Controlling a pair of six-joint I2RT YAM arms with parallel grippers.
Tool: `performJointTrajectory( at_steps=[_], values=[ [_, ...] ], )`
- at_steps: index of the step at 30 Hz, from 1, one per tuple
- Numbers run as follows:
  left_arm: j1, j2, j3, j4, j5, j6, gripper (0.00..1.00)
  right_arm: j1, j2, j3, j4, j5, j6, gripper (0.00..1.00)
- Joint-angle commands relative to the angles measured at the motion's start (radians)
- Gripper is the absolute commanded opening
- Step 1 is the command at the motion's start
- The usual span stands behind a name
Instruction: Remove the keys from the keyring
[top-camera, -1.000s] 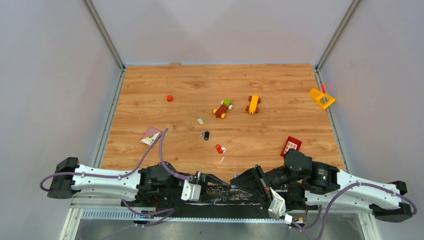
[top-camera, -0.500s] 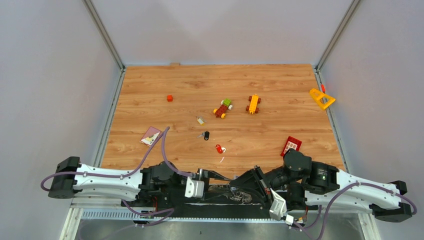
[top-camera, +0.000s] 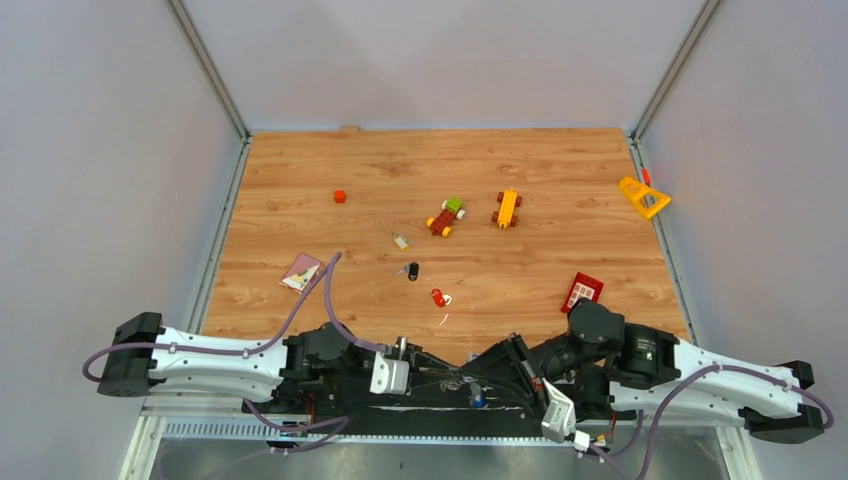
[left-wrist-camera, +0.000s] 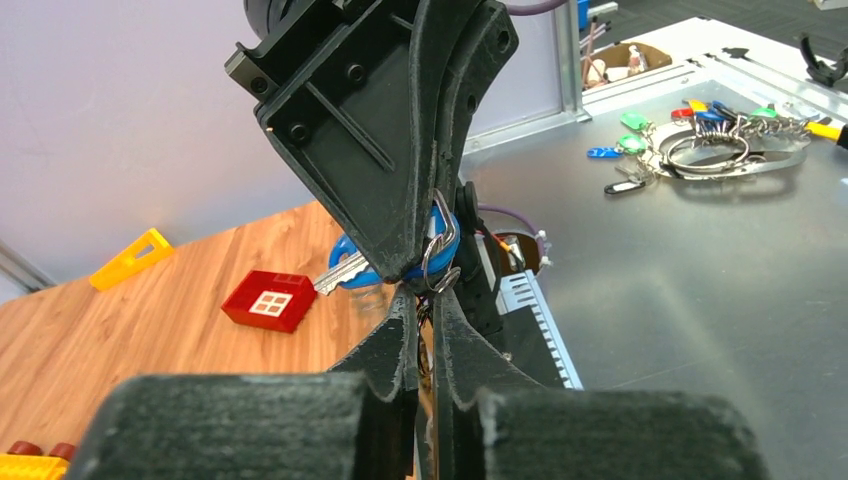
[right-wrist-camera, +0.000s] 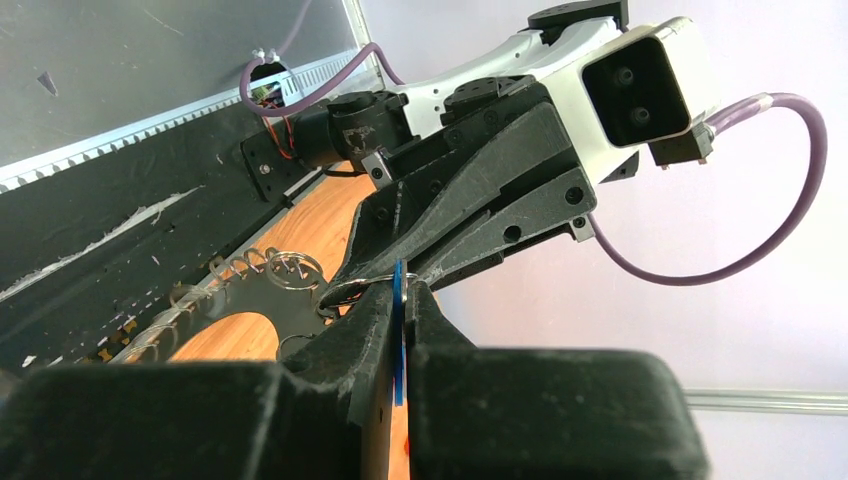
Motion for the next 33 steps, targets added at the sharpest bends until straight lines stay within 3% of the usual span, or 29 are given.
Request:
performJointTrajectory(
  at_steps=[1, 17, 29, 33],
  values=[
    [-0.001, -0.003, 0.045, 0.023, 0.010, -0.002, 0.00, 0.005, -0.019, 0.043, 0.062, 0.001, -0.028, 0.00],
    [0.001, -0.086, 0.049, -0.118, -0.037, -0.011, 0.00, 0.005, -0.092, 0.051, -0.014, 0.076, -0.038, 0.00],
    [0.001, -0.158, 0.061, -0.227, -0.238, -0.020, 0.00, 0.005, -0.118, 0.044, -0.049, 0.095, -0.019, 0.00],
    [0.001, -0.187, 0.067, -0.266, -0.312, -0.015, 0.00, 0.005, -0.139, 0.030, -0.050, 0.120, -0.007, 0.10]
  ],
)
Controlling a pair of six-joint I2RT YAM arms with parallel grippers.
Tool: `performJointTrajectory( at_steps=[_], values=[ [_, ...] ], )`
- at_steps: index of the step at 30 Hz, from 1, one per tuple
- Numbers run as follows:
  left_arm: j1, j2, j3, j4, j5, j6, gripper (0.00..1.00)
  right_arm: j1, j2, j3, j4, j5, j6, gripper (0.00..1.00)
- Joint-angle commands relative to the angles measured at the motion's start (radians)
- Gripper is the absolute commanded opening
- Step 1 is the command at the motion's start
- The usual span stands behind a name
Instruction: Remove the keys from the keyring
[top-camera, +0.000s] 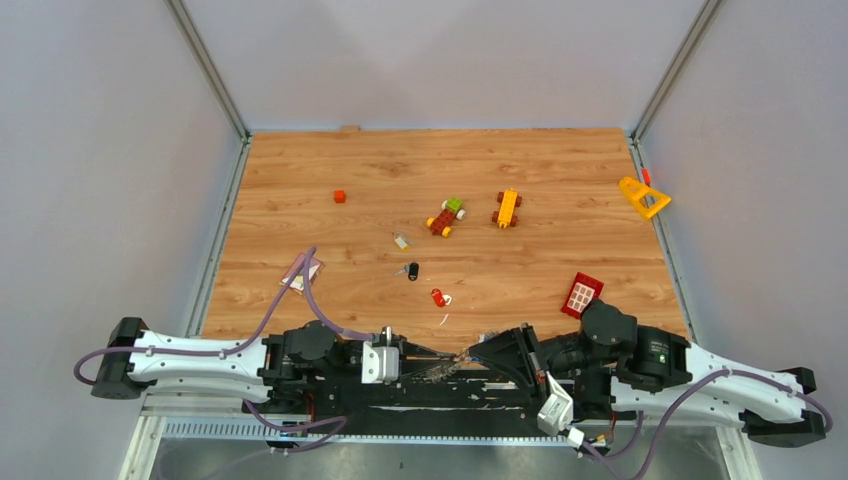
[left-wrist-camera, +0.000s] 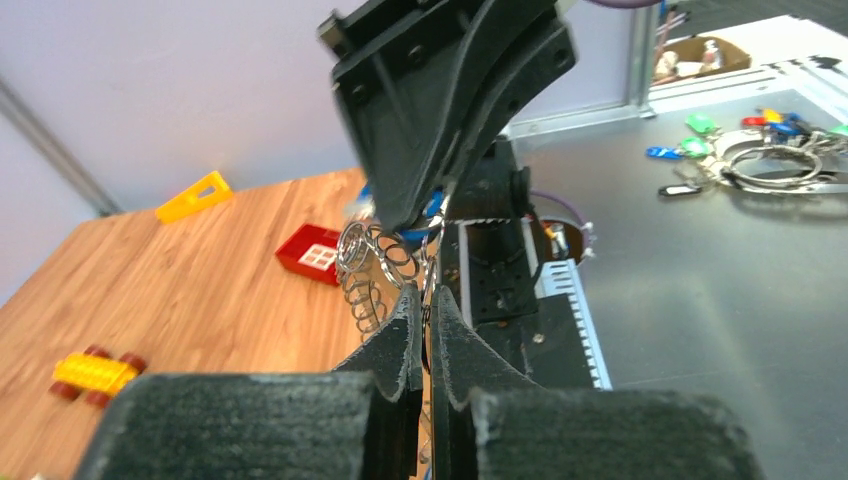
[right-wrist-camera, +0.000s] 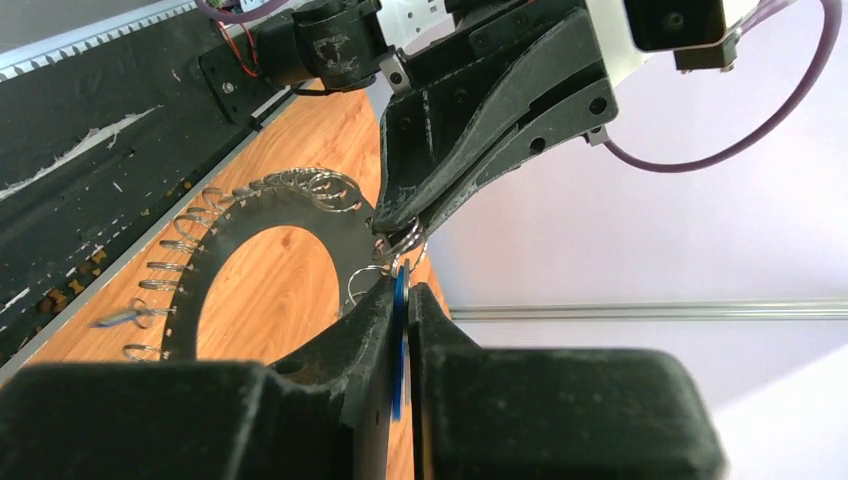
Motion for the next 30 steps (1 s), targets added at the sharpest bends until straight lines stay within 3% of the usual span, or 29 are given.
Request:
performJointTrajectory(
  at_steps=[1, 8, 14, 21, 27, 30],
  values=[
    [0.009, -0.055, 0.038, -0.082, -0.163, 0.009, 0.00, 0.006, -0.063, 0.028, 0.021, -0.032, 0.016, 0.12],
    [0.009, -0.065, 0.063, -0.158, -0.217, 0.039, 0.00, 0.005, -0.080, 0.016, 0.026, -0.008, 0.026, 0.23],
    [0.009, -0.068, 0.079, -0.194, -0.244, 0.062, 0.00, 0.005, -0.072, 0.005, 0.050, 0.035, 0.089, 0.25],
    [0.009, -0.098, 0.060, -0.165, -0.275, 0.069, 0.00, 0.005, -0.075, -0.083, 0.366, 0.029, 0.527, 0.17],
    [0.009, -0.148, 0.017, -0.099, -0.323, 0.054, 0.00, 0.005, 0.022, -0.088, 0.468, 0.082, 0.781, 0.15],
    [0.009, -0.173, 0.002, -0.083, -0.321, 0.052, 0.00, 0.006, 0.073, -0.086, 0.507, 0.212, 0.915, 0.23]
  ],
)
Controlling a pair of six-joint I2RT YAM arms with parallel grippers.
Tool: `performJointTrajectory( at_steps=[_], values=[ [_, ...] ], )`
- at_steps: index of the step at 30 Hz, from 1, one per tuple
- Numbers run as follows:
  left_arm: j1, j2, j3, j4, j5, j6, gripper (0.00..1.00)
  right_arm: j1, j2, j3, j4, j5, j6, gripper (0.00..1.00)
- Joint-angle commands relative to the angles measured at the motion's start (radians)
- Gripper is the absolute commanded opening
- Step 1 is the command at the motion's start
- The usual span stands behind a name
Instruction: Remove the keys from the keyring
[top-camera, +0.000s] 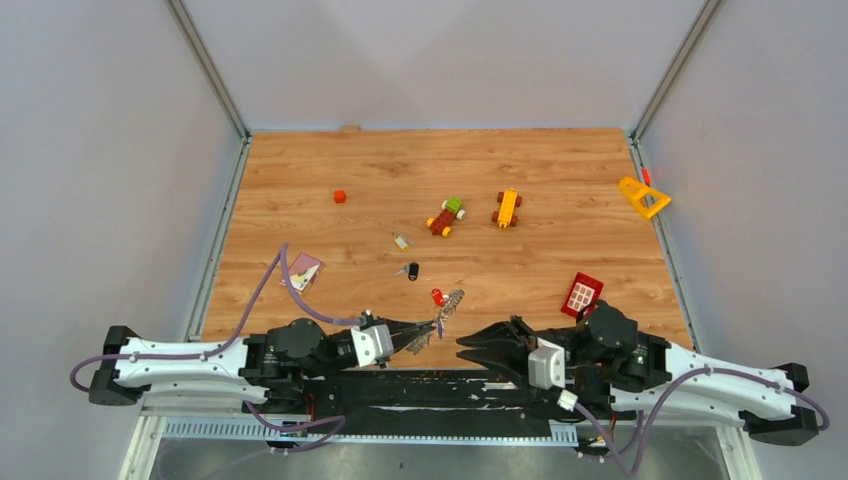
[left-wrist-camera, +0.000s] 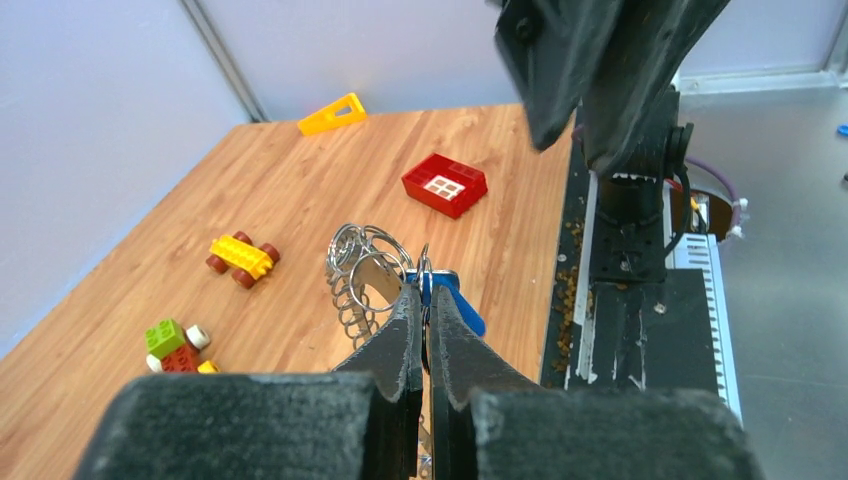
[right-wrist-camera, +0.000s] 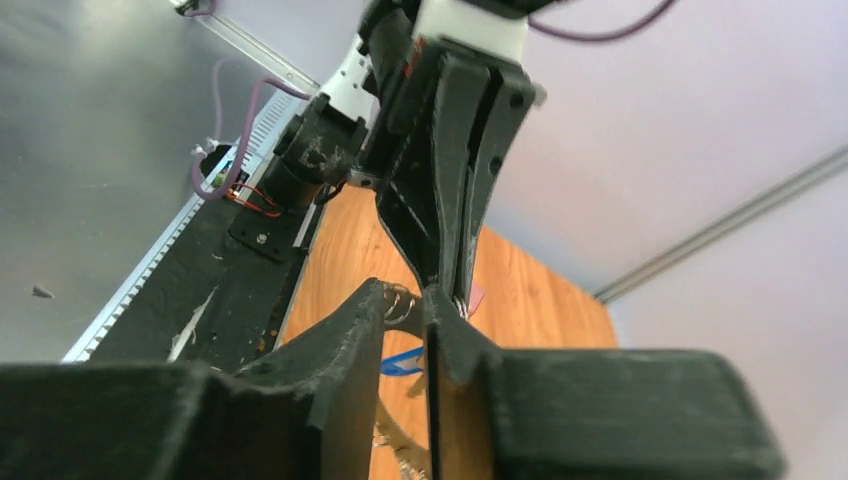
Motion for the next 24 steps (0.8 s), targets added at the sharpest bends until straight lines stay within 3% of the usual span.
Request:
performJointTrajectory(
  at_steps=[1, 5, 24],
  values=[
    [0.001, -0.046, -0.010, 0.117, -0.022, 0.005, 0.00, 0.006, 0.065, 0.015, 0.131, 0.206, 0.304, 0.26],
    [0.001, -0.066, -0.017, 0.121, -0.020, 0.000, 0.00, 0.006, 0.100, -0.004, 0.196, 0.337, 0.388, 0.28],
    [0.001, -0.062, -0.026, 0.166, -0.123, -0.030, 0.00, 0.007, 0.212, -0.097, 0.416, 0.572, 0.621, 0.32]
  ],
)
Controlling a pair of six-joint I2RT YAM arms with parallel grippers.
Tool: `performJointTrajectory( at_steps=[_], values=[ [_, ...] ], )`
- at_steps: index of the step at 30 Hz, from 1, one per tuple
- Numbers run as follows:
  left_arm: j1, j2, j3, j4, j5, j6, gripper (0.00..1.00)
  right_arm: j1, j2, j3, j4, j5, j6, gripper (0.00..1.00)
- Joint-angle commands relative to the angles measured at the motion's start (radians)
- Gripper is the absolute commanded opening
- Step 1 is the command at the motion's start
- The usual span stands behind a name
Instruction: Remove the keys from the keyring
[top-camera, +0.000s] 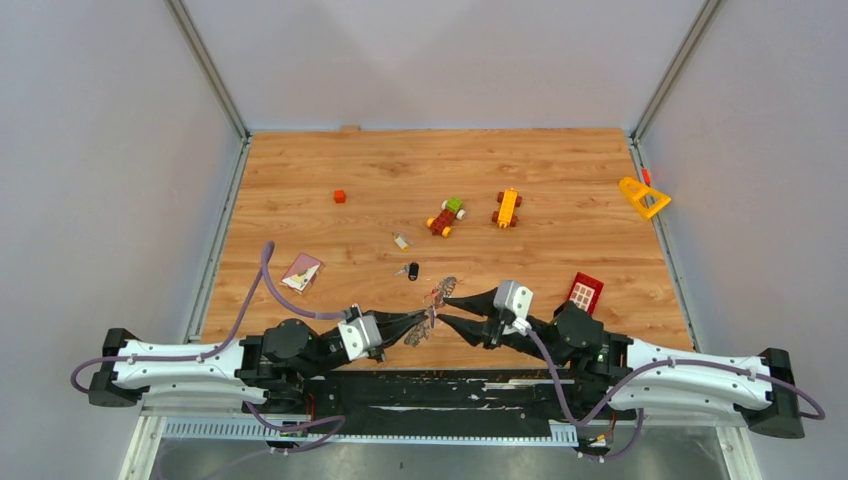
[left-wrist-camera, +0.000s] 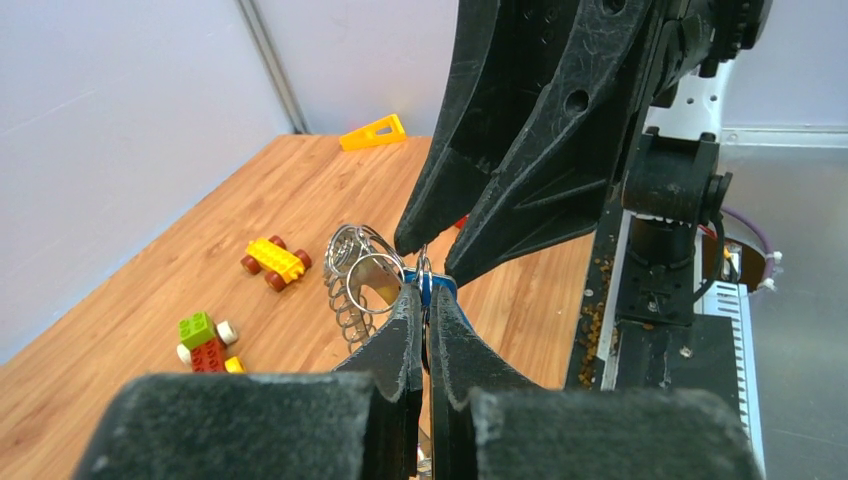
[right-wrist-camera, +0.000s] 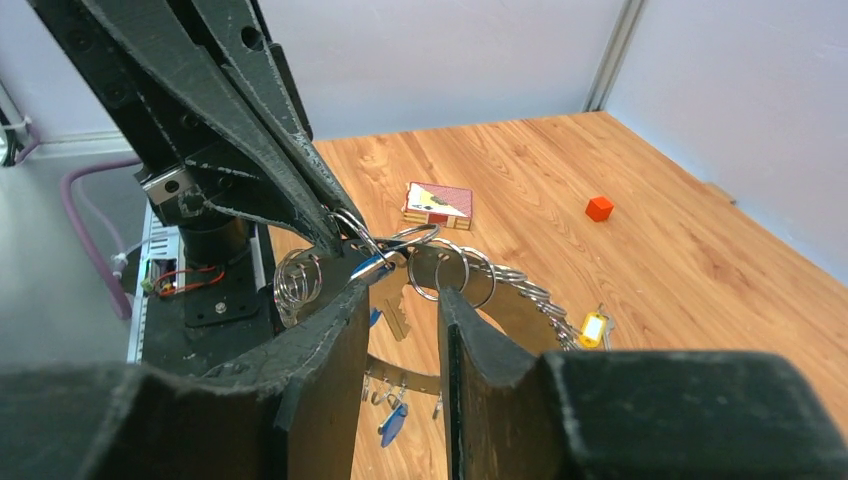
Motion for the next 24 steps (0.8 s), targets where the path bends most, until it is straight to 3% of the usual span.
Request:
performJointTrajectory(
  at_steps=[1, 9, 16, 24],
  values=[
    [0.001, -0.002, 0.003, 0.097, -0.042, -0.020, 0.00, 0.006, 0.024, 0.001, 0.095, 0.065, 0.078, 0.32],
    [0.001, 0.014, 0.009, 0.087, -0.070, -0.023, 0.00, 0.005, 0.043, -0.001, 0.134, 0.001, 0.105, 0.33],
    [0.001, 0.010, 0.007, 0.086, -0.085, -0.025, 0.00, 0.007, 0.021, 0.000, 0.116, -0.021, 0.104, 0.28],
    [0.001, 0.015, 0.007, 0.099, -0.087, -0.029, 0.00, 0.006, 0.097, 0.001, 0.134, 0.022, 0.136, 0.28]
  ],
)
